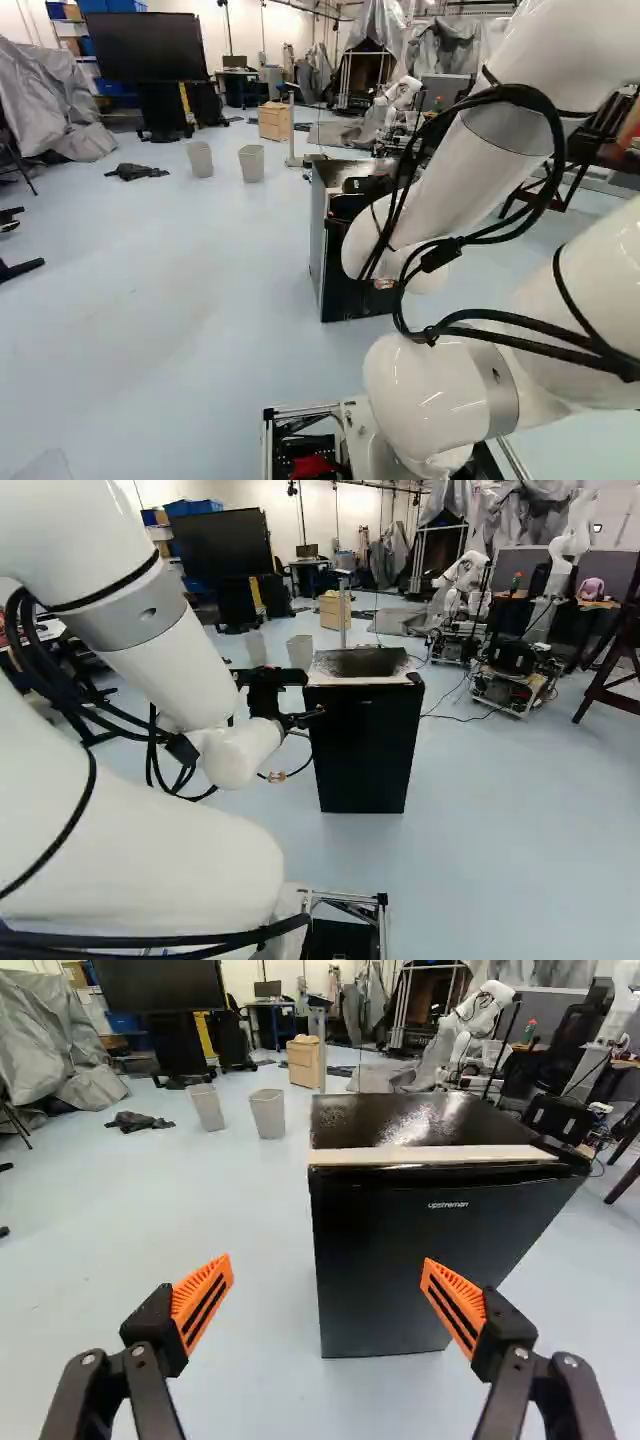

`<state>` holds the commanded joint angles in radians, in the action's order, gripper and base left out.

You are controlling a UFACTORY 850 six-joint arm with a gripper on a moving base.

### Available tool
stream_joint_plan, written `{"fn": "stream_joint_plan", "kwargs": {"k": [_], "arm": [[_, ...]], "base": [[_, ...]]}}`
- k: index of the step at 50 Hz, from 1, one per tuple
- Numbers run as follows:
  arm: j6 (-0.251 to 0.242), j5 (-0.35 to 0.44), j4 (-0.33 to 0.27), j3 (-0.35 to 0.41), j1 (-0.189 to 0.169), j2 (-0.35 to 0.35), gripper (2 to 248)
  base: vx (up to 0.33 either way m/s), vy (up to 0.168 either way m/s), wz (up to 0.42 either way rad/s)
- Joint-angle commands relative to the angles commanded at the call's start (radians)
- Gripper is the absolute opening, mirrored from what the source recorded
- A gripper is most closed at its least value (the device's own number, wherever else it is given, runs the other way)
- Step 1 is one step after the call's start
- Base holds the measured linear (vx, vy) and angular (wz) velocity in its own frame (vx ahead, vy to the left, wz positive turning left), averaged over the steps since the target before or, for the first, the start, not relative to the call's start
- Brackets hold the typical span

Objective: Grab a drink from the fridge

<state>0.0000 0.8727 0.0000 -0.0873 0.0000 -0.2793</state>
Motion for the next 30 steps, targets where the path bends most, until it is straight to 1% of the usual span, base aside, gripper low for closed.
{"fn": "stream_joint_plan", "kwargs": {"k": [16, 30], "arm": [[0.0, 0.0, 0.0, 0.0, 0.0, 0.0, 247], [0.0, 0.0, 0.0, 0.0, 0.0, 0.0, 247]], "base": [[0.045, 0.045, -0.015], [0.003, 0.004, -0.001]]}}
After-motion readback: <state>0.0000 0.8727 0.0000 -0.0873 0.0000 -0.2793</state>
